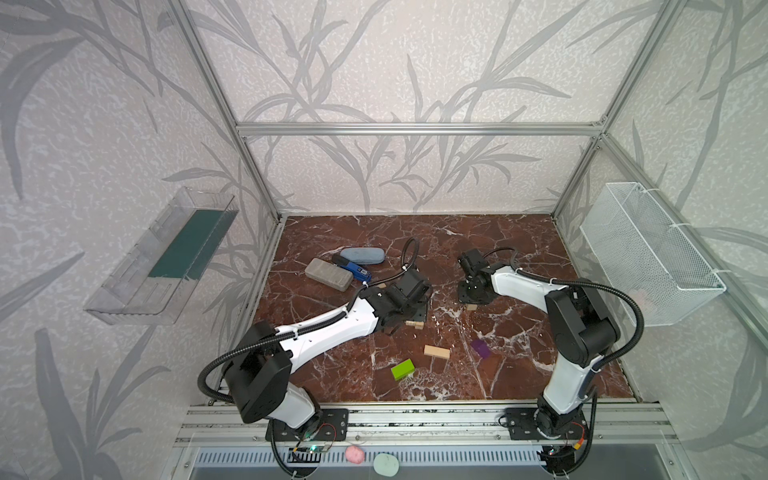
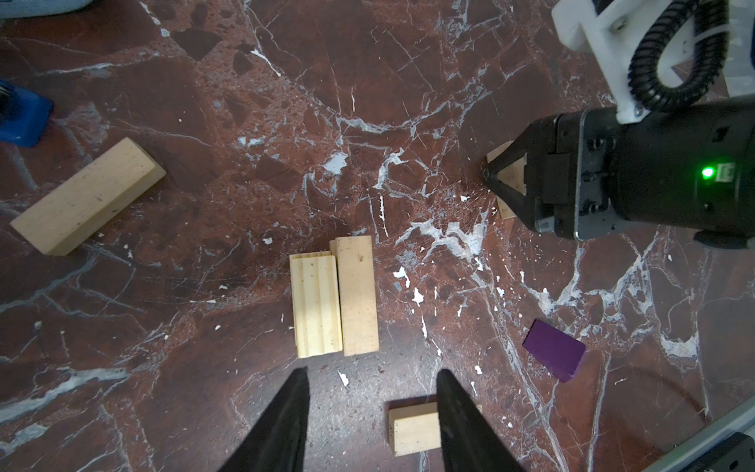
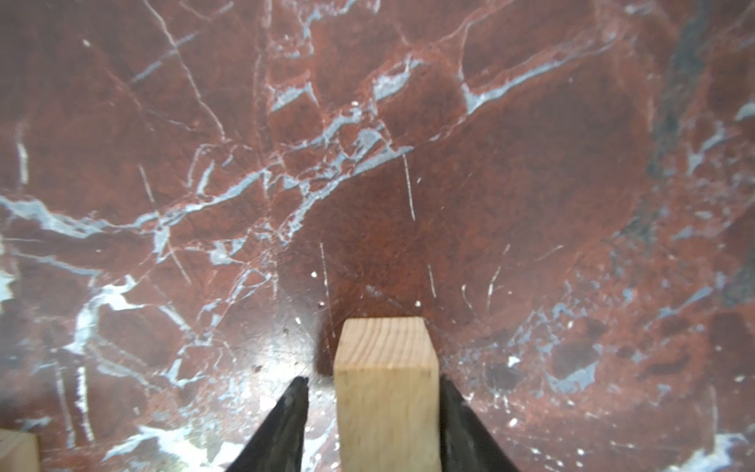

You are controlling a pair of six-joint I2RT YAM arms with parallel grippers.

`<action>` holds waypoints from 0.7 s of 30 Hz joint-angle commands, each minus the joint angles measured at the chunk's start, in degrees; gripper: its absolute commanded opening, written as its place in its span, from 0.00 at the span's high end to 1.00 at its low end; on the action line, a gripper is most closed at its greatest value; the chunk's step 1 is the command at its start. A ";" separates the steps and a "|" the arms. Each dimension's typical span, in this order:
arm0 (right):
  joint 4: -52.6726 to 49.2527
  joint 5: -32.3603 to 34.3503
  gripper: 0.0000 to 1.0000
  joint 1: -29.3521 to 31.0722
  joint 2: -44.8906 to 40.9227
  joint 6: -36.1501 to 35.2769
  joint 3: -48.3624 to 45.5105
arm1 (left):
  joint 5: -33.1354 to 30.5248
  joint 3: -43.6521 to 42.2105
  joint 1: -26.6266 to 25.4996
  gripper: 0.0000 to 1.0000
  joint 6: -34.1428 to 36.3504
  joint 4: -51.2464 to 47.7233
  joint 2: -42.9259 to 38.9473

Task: Build the wood block tower
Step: 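Lift the block with the right gripper and carry it over the standing group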

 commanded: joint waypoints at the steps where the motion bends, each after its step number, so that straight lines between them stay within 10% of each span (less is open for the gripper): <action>1: -3.71 1.72 0.53 0.09 2.02 -2.59 2.20 | -1.38 -1.23 0.49 0.50 0.16 0.64 -2.39; 21: -8.29 1.06 0.75 1.88 -0.58 -1.45 3.42 | 0.59 -3.04 2.85 0.50 -0.61 1.26 -4.64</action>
